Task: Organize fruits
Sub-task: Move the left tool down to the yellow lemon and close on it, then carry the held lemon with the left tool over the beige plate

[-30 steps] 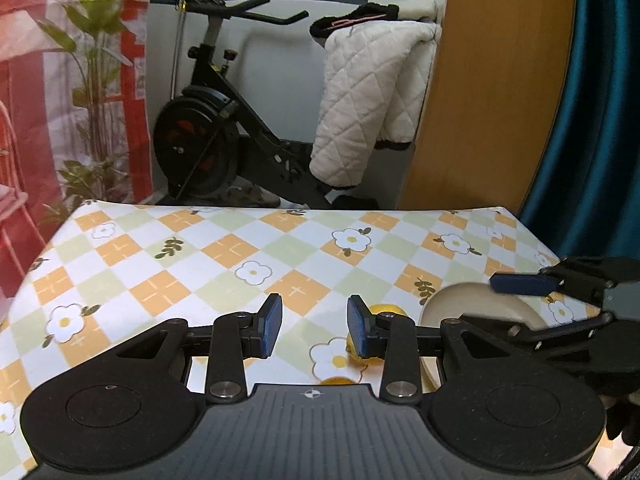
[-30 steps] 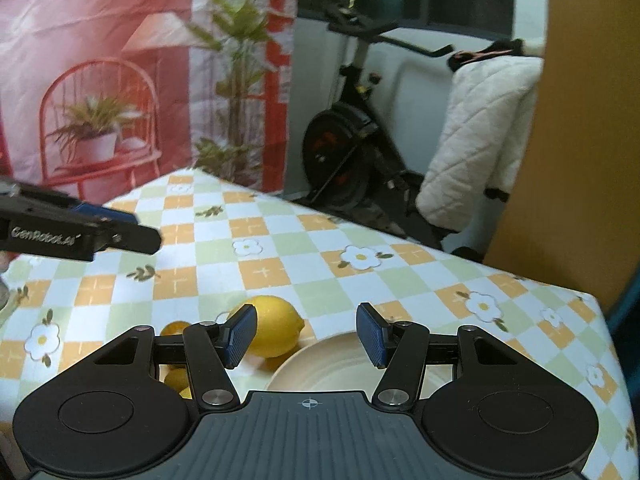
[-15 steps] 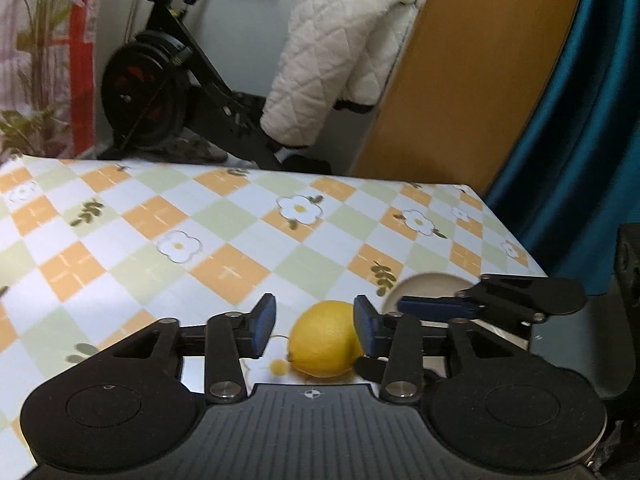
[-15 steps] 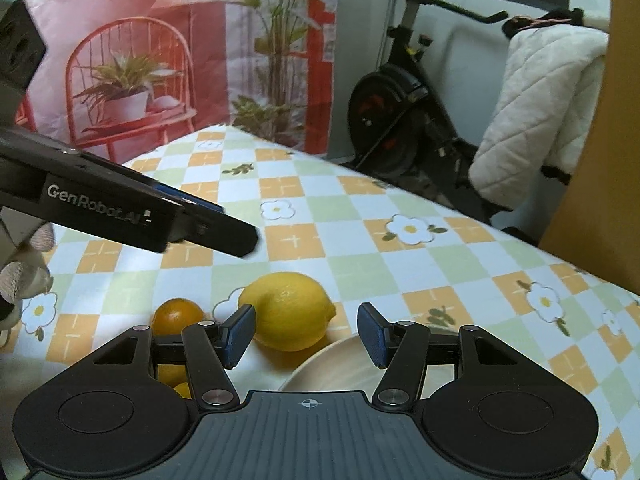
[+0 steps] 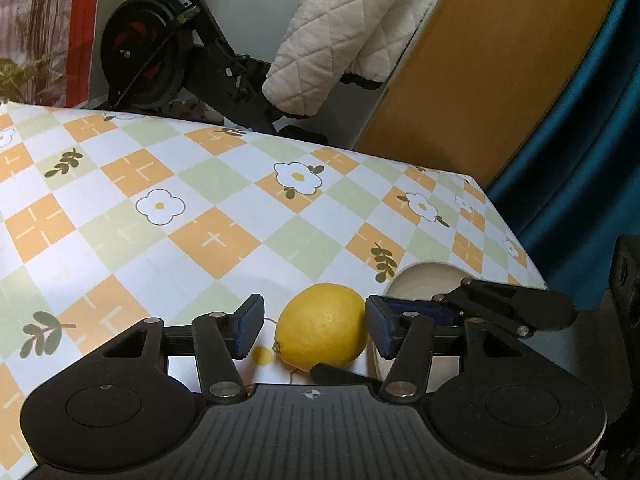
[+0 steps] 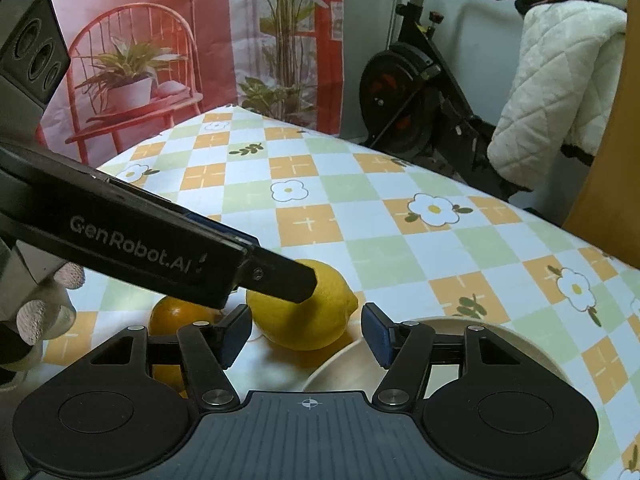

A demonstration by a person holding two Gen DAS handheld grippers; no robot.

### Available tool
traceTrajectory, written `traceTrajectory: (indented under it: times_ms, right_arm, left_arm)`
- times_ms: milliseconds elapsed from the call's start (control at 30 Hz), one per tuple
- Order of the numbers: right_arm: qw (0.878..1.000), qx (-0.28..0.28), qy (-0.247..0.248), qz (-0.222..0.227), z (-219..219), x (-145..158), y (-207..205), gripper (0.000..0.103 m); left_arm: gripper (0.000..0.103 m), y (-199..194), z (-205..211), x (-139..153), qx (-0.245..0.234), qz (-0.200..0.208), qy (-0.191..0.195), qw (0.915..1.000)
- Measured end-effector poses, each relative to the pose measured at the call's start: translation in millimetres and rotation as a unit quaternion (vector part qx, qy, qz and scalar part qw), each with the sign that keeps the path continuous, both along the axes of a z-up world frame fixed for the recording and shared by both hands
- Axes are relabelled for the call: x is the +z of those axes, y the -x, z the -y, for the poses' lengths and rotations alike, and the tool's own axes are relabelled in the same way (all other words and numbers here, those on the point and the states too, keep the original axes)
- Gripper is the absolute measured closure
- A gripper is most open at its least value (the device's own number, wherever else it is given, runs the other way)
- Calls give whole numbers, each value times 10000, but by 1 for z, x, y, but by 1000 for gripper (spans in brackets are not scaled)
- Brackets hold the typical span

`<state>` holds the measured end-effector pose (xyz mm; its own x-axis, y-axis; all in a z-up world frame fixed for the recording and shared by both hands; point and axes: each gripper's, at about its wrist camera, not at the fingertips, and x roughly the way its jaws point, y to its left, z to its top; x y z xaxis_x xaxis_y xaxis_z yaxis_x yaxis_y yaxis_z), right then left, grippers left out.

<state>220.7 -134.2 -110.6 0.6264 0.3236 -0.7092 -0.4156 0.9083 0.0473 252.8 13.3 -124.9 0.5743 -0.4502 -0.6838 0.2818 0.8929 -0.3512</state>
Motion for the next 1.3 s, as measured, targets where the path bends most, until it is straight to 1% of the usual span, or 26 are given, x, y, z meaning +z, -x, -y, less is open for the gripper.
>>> traceTrajectory:
  times_ms: [100, 233, 433, 533, 600, 633, 867, 1033, 1300]
  right_arm:
    - [10000, 8, 10, -40, -3, -2, -1, 46]
    - [10000, -34, 20, -70, -5, -4, -3, 46]
    - [9999, -69, 64, -60, -7, -5, -4, 45]
    - [9999, -106, 90, -48, -9, -6, -5, 45]
    - [9999, -111, 104, -43, -10, -7, -5, 46]
    - [9999, -100, 121, -34, -11, -7, -4, 47]
    - [9999, -116, 84, 9, -10, -6, -2, 49]
    - [9998, -151, 28, 151, -10, 0, 3, 49]
    - [9989, -249, -33, 397, -5, 13, 18, 49]
  left_arm:
    - [45, -5, 1, -3, -18, -82, 42, 10000]
    - [39, -6, 1, -7, -32, -121, 97, 9999]
    - [39, -7, 1, -12, -84, -210, 230, 9995]
    - [40, -4, 6, -18, -252, -317, 139, 9991]
    - [42, -2, 7, -21, -276, -323, 178, 9989]
    - [43, -1, 6, -22, -258, -309, 167, 9990]
    - [43, 3, 4, -19, -280, -171, 135, 9994]
    - [43, 8, 5, -11, -280, -40, 90, 9996]
    - [43, 18, 14, 6, -419, 167, -67, 9990]
